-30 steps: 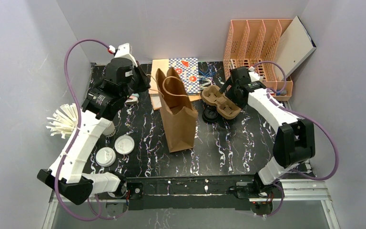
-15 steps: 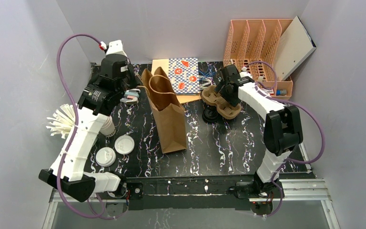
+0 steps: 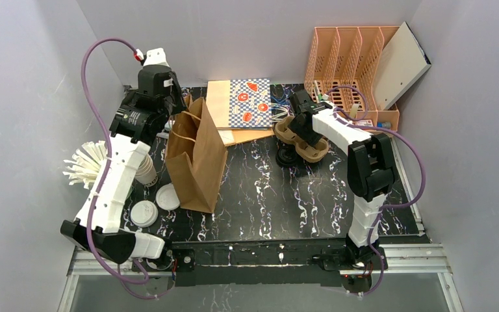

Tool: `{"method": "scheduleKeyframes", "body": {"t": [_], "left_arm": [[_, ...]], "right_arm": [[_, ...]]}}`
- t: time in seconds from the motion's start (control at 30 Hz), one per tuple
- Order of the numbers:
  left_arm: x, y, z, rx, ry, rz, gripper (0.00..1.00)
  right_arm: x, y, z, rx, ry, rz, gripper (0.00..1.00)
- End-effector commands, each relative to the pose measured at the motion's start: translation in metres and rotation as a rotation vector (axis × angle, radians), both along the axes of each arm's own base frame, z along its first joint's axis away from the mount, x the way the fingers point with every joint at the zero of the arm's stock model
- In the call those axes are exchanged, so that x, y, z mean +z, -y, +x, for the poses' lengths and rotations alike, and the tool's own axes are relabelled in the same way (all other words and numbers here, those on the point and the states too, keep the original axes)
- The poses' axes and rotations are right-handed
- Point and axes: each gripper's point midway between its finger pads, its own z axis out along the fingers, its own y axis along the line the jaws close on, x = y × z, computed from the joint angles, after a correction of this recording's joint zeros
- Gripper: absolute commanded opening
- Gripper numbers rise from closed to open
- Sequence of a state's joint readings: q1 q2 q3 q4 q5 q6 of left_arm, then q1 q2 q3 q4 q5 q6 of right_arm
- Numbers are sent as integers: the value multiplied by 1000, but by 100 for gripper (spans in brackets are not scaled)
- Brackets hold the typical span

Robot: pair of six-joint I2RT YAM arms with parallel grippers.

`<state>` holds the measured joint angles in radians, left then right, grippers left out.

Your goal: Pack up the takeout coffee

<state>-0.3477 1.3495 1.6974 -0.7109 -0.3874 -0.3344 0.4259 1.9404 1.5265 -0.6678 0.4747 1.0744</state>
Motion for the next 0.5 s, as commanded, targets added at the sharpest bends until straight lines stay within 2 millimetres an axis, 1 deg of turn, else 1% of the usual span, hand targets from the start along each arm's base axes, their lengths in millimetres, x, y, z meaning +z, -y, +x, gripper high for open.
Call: {"method": "scheduleKeyframes", "body": {"t": [0.0, 0.07, 0.1, 0.2, 0.33, 0.4, 0.47], "left_arm": [[31, -3, -11, -17, 84, -30, 35], [39, -9, -17, 0, 99, -19, 49], [43, -13, -22, 7, 101, -9, 54], [62, -21, -33, 19, 131, 2, 63], [91, -24, -45, 5, 202, -13, 67], [103, -24, -49, -8, 234, -18, 68], [112, -25, -52, -12, 255, -17, 68]], "right_arm": [[14, 5, 9, -43, 45, -32, 73], [13, 3, 8, -32, 38, -23, 70], [13, 3, 7, -30, 31, -21, 69], [16, 3, 5, -29, 36, -17, 68], [13, 2, 6, -26, 46, -13, 68], [9, 0, 8, -13, 38, -11, 61], [3, -2, 8, -7, 20, -11, 59]]}}
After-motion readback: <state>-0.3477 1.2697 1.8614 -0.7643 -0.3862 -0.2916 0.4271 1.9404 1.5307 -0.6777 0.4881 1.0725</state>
